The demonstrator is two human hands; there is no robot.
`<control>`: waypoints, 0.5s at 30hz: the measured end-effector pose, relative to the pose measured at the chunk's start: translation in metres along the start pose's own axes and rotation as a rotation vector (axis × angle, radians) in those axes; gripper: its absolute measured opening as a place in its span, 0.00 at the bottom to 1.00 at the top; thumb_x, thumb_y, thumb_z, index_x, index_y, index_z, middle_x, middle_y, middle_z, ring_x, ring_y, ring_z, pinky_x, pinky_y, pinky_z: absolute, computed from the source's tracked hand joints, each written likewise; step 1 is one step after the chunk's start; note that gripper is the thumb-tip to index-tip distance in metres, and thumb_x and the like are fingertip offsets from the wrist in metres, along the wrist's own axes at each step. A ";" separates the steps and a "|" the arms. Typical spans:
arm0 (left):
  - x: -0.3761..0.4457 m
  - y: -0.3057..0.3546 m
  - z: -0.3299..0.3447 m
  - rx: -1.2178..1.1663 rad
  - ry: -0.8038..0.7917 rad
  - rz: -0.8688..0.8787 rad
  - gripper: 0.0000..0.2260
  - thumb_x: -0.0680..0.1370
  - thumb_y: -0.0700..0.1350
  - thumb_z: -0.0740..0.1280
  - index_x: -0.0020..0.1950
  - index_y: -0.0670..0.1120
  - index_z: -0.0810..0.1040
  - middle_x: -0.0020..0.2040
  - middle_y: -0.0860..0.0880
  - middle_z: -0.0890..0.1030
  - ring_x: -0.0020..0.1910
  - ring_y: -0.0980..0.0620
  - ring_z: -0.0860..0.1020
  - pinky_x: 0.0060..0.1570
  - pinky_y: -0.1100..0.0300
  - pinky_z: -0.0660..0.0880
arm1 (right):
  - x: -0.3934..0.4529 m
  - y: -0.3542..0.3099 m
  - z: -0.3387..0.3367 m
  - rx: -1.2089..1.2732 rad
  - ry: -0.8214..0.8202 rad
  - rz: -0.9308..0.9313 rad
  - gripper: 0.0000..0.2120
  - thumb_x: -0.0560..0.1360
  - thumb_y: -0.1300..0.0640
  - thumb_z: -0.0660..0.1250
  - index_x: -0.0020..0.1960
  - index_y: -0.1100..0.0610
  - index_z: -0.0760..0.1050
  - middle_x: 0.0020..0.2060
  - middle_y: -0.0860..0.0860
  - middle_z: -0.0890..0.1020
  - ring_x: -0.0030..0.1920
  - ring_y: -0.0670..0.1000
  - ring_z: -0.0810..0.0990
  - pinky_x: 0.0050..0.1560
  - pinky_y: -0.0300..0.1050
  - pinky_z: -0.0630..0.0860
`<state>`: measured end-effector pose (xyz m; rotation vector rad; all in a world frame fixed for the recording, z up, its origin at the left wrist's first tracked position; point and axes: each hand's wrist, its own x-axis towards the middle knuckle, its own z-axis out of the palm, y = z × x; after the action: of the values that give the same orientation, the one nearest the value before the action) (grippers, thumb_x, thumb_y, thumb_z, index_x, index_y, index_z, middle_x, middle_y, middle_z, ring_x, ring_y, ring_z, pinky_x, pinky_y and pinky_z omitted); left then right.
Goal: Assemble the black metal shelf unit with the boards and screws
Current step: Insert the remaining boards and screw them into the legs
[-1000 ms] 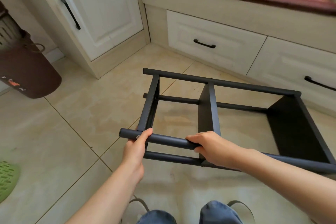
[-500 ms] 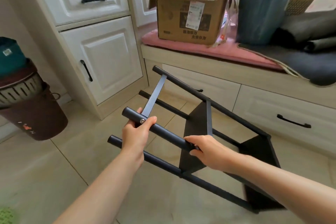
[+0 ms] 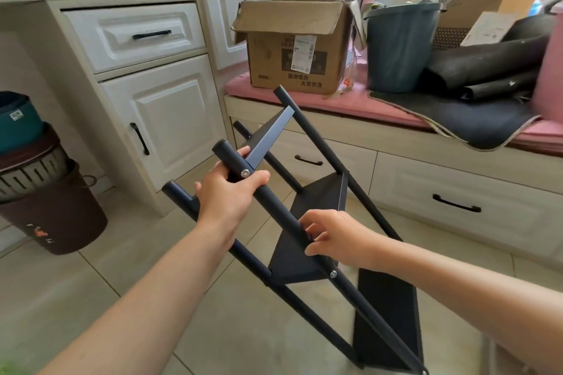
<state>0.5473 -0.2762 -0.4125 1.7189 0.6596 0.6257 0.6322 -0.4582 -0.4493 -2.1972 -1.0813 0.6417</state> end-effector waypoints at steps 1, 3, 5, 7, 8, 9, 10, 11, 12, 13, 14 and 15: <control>-0.003 0.005 0.001 0.014 -0.016 0.022 0.21 0.74 0.52 0.76 0.64 0.64 0.76 0.63 0.52 0.79 0.76 0.41 0.63 0.76 0.38 0.58 | -0.005 -0.001 -0.001 0.029 0.005 0.004 0.19 0.77 0.62 0.69 0.66 0.55 0.73 0.59 0.52 0.81 0.58 0.51 0.81 0.55 0.42 0.79; -0.010 0.017 0.002 0.039 -0.043 0.073 0.18 0.74 0.52 0.76 0.60 0.67 0.76 0.62 0.54 0.79 0.76 0.41 0.64 0.76 0.38 0.59 | -0.016 -0.004 -0.001 0.075 0.016 0.007 0.19 0.76 0.63 0.70 0.65 0.54 0.72 0.58 0.52 0.81 0.57 0.52 0.82 0.54 0.43 0.80; -0.017 0.028 0.005 0.058 -0.072 0.122 0.17 0.74 0.51 0.76 0.56 0.69 0.76 0.61 0.55 0.79 0.75 0.42 0.65 0.75 0.38 0.61 | -0.026 -0.005 0.000 0.127 0.030 0.012 0.19 0.76 0.63 0.70 0.64 0.52 0.72 0.57 0.51 0.81 0.56 0.52 0.82 0.54 0.45 0.81; -0.025 0.036 0.007 0.088 -0.110 0.166 0.17 0.75 0.50 0.75 0.55 0.71 0.75 0.62 0.54 0.78 0.75 0.42 0.65 0.75 0.38 0.61 | -0.034 -0.006 0.002 0.176 0.048 0.021 0.19 0.75 0.64 0.71 0.62 0.51 0.72 0.56 0.51 0.81 0.55 0.52 0.83 0.53 0.48 0.82; -0.028 0.041 0.008 0.106 -0.130 0.189 0.18 0.75 0.50 0.75 0.55 0.71 0.75 0.63 0.54 0.78 0.75 0.42 0.65 0.75 0.38 0.60 | -0.038 -0.005 0.003 0.199 0.061 0.025 0.18 0.75 0.64 0.71 0.61 0.50 0.72 0.56 0.52 0.81 0.55 0.53 0.83 0.53 0.49 0.82; -0.031 0.045 0.010 0.121 -0.147 0.214 0.18 0.75 0.49 0.75 0.54 0.71 0.75 0.64 0.54 0.77 0.75 0.42 0.65 0.75 0.38 0.59 | -0.042 -0.005 0.004 0.220 0.075 0.027 0.18 0.75 0.64 0.71 0.60 0.49 0.72 0.56 0.52 0.81 0.54 0.53 0.83 0.52 0.49 0.83; -0.034 0.049 0.011 0.130 -0.161 0.238 0.18 0.75 0.49 0.75 0.54 0.71 0.75 0.64 0.53 0.77 0.74 0.42 0.66 0.75 0.38 0.59 | -0.045 -0.004 0.005 0.237 0.086 0.027 0.18 0.75 0.64 0.71 0.60 0.48 0.72 0.56 0.52 0.81 0.54 0.53 0.83 0.51 0.50 0.83; -0.037 0.052 0.013 0.141 -0.176 0.259 0.18 0.75 0.48 0.75 0.54 0.71 0.75 0.63 0.53 0.78 0.74 0.42 0.67 0.76 0.38 0.58 | -0.049 -0.003 0.006 0.253 0.094 0.026 0.18 0.75 0.63 0.71 0.59 0.48 0.71 0.56 0.52 0.81 0.53 0.52 0.83 0.50 0.50 0.83; -0.040 0.055 0.015 0.152 -0.193 0.281 0.19 0.76 0.47 0.75 0.54 0.70 0.75 0.62 0.54 0.78 0.73 0.44 0.68 0.76 0.37 0.57 | -0.052 -0.002 0.007 0.269 0.100 0.025 0.18 0.75 0.63 0.72 0.59 0.48 0.71 0.56 0.52 0.81 0.52 0.52 0.84 0.50 0.50 0.83; -0.043 0.058 0.016 0.163 -0.209 0.307 0.19 0.76 0.46 0.75 0.55 0.70 0.75 0.61 0.56 0.78 0.72 0.45 0.69 0.76 0.37 0.57 | -0.055 -0.001 0.008 0.286 0.104 0.023 0.19 0.74 0.63 0.72 0.59 0.47 0.71 0.56 0.52 0.81 0.52 0.52 0.84 0.49 0.51 0.84; -0.045 0.060 0.018 0.173 -0.224 0.334 0.19 0.75 0.45 0.75 0.55 0.69 0.75 0.61 0.58 0.78 0.70 0.47 0.70 0.76 0.37 0.56 | -0.057 0.000 0.008 0.303 0.106 0.021 0.19 0.74 0.63 0.72 0.59 0.47 0.71 0.56 0.52 0.82 0.52 0.52 0.84 0.48 0.51 0.84; -0.047 0.062 0.019 0.182 -0.240 0.359 0.20 0.75 0.45 0.75 0.56 0.69 0.75 0.61 0.59 0.77 0.69 0.48 0.71 0.76 0.37 0.56 | -0.058 0.001 0.008 0.320 0.105 0.019 0.19 0.74 0.63 0.73 0.59 0.47 0.71 0.55 0.52 0.82 0.51 0.52 0.84 0.48 0.52 0.84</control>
<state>0.5351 -0.3353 -0.3597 2.0661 0.2439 0.6049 0.5954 -0.5044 -0.4468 -1.9429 -0.8409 0.6510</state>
